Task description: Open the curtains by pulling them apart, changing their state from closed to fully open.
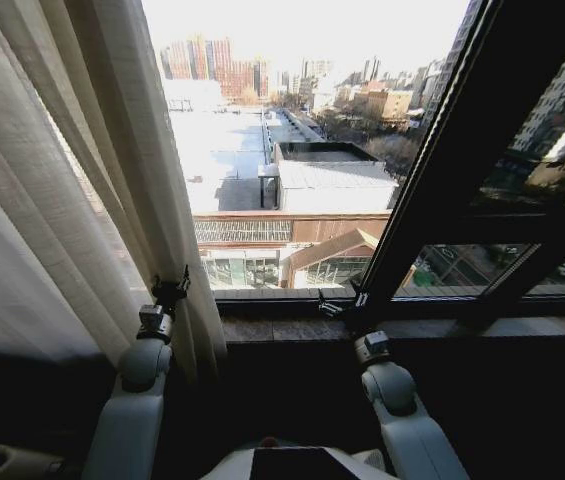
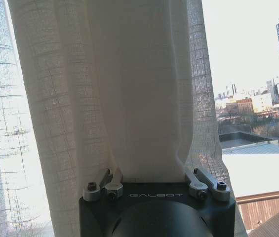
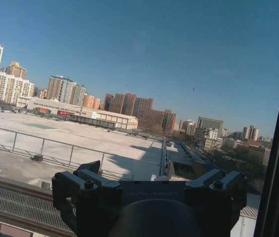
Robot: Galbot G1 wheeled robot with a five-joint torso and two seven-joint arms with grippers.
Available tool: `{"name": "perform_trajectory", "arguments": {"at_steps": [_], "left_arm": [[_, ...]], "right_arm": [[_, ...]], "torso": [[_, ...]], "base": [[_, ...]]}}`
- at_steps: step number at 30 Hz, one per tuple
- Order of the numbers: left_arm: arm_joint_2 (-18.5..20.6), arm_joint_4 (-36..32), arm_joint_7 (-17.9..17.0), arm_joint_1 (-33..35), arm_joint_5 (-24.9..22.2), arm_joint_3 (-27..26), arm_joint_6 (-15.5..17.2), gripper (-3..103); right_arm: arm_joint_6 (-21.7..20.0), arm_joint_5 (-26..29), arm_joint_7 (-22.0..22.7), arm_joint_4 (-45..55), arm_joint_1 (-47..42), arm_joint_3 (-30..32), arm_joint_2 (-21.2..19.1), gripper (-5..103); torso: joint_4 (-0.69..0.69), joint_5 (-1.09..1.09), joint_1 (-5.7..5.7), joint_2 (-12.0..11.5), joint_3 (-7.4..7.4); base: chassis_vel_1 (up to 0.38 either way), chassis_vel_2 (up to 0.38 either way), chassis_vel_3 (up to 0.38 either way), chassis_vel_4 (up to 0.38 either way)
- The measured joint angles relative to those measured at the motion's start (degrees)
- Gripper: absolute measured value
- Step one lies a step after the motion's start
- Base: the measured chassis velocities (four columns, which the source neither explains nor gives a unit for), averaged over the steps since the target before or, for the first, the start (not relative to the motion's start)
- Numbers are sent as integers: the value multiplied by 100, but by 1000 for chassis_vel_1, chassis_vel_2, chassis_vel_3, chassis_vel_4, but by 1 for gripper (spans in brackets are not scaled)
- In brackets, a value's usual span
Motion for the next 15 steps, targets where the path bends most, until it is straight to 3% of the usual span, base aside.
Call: {"name": "perform_trajectory", "arguments": {"at_steps": [2,3,6,9,11,13,15], "left_arm": [[1,-15,0,6,-1,-8,0,35],[2,-41,0,14,-3,-16,1,24],[-2,-64,0,26,-6,-21,3,19],[-20,-117,-42,48,-16,-31,40,4],[-27,-148,-110,52,-23,-42,74,2],[-48,-188,-232,52,-27,-68,121,0],[-135,-266,-643,6,-30,-167,248,0]], "right_arm": [[0,-1,0,4,1,-3,0,100],[-2,-3,1,9,2,-7,2,100],[-2,-4,2,13,-3,-7,3,100],[-2,-4,3,26,-13,5,-3,100],[-2,-4,4,30,-14,16,-5,100],[-2,-4,5,33,-16,27,-8,100],[-2,-2,6,39,-21,37,-12,100]], "torso": [[0,0,0,0,0],[0,0,0,0,0],[0,0,0,0,0],[0,0,0,0,0],[0,0,0,0,0],[0,0,0,0,0],[0,-1,0,0,0]], "base": [[0,0,0,0],[0,0,0,0],[0,0,0,0],[0,0,0,0],[0,0,0,0],[0,0,0,0],[0,0,0,0]]}}
